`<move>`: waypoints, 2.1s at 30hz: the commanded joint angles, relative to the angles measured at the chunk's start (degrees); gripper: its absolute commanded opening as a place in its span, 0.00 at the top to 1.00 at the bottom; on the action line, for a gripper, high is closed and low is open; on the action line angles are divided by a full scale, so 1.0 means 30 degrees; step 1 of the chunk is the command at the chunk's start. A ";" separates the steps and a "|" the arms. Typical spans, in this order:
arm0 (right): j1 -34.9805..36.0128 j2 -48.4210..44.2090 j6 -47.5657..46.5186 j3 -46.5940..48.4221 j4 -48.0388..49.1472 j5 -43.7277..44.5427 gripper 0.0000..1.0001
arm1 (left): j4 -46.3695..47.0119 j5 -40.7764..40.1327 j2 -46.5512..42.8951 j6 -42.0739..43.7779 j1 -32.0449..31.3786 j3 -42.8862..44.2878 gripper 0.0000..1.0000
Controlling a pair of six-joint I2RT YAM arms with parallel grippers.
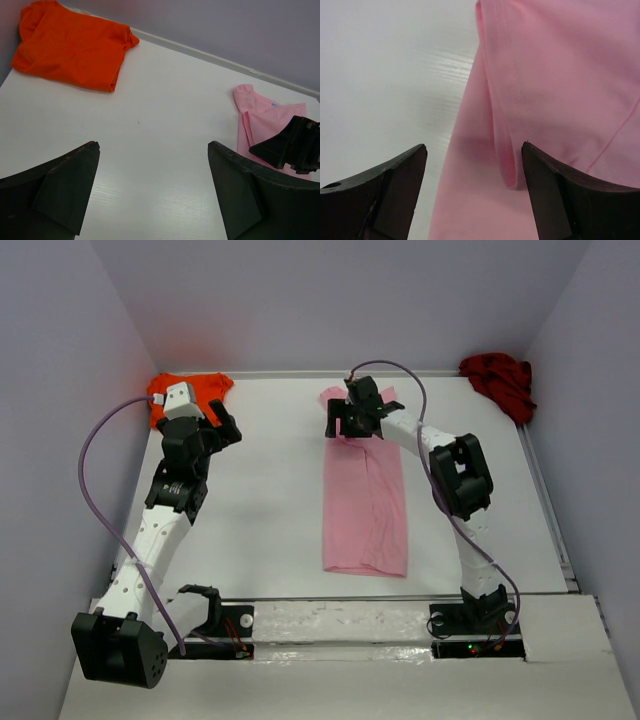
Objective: Fold and stack the t-shirts
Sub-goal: Fold the tshirt
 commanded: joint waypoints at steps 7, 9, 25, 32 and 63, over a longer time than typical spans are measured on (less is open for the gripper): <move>0.1487 -0.0039 0.0048 -0.0564 -0.0032 0.0486 0.18 | 0.0784 0.0286 -0.0326 -0.0076 0.0149 0.0671 0.01; 0.1663 -0.0127 0.0106 -0.1005 0.0085 0.0574 0.18 | 0.0755 0.0286 -0.0326 -0.0076 0.0149 0.0671 0.01; 0.1663 -0.1680 -0.1123 0.1277 -0.1317 0.2035 0.18 | 0.0842 0.0402 -0.0355 -0.0164 0.0149 0.0554 0.01; -0.0034 -0.0892 -0.1125 0.3826 -0.2403 0.1952 0.18 | 0.0843 0.0578 -0.0326 -0.0252 0.0149 0.0525 0.01; -0.1911 0.5992 0.0399 0.7807 -0.4392 0.1981 0.20 | 0.0901 0.1516 -0.0238 -0.0574 0.0501 0.0671 0.01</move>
